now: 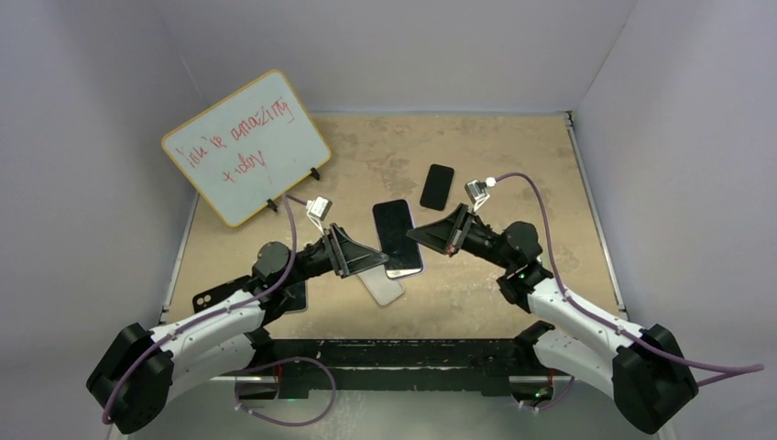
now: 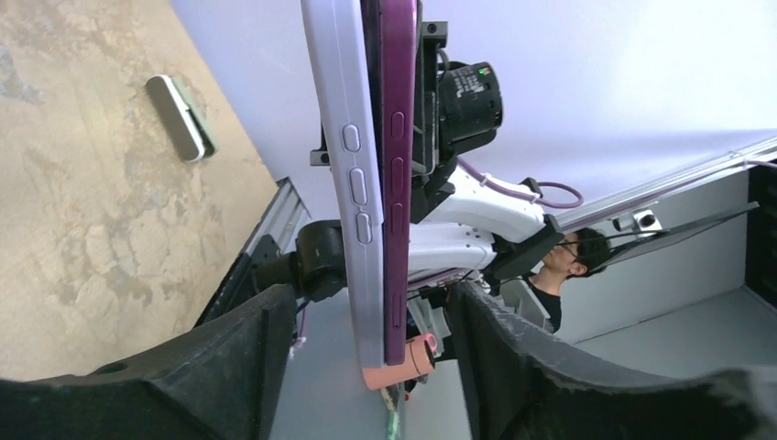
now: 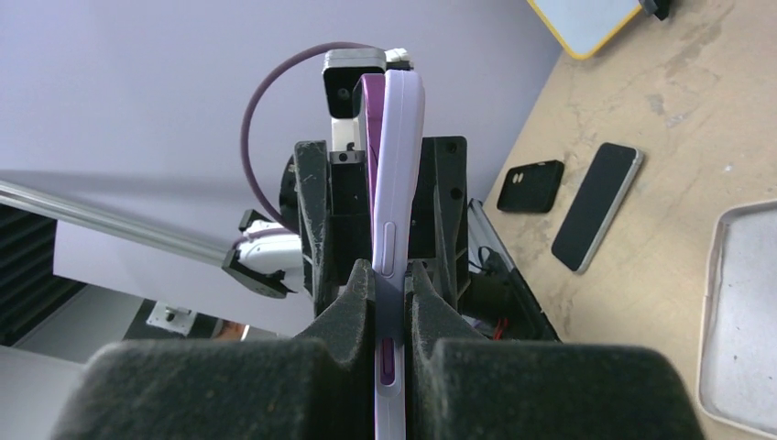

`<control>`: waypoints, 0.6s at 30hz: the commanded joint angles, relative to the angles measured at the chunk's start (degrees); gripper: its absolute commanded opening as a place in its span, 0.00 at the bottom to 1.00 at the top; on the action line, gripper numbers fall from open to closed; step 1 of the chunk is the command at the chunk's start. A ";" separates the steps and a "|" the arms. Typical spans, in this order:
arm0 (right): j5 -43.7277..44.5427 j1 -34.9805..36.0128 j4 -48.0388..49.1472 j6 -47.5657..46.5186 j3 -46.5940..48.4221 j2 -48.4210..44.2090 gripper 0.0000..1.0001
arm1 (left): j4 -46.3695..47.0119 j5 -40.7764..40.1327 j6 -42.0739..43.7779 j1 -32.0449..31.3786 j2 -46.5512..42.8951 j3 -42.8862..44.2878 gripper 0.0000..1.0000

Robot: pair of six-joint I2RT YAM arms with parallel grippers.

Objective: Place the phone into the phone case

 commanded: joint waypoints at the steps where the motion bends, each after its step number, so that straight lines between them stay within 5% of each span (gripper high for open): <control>1: 2.23 0.48 10.27 3.04 0.47 1.05 0.00 | 7.69 -1.73 -1.10 -0.43 -1.13 -0.75 0.57; 8: 0.40 0.60 12.79 2.28 0.19 4.97 0.00 | 9.38 -2.38 0.09 -0.37 -0.42 -1.20 0.24; 11: -1.45 0.60 16.06 2.19 -0.98 7.29 0.00 | 10.16 -1.18 1.28 -0.44 -0.46 -1.22 0.00; 15: -4.23 0.60 19.73 0.77 -2.53 9.94 0.02 | 5.29 -1.60 2.96 -0.39 -3.02 -1.79 0.00; 18: -5.53 0.61 21.27 0.14 -3.64 11.17 0.17 | -1.08 -0.02 6.31 -0.39 -4.54 0.19 0.00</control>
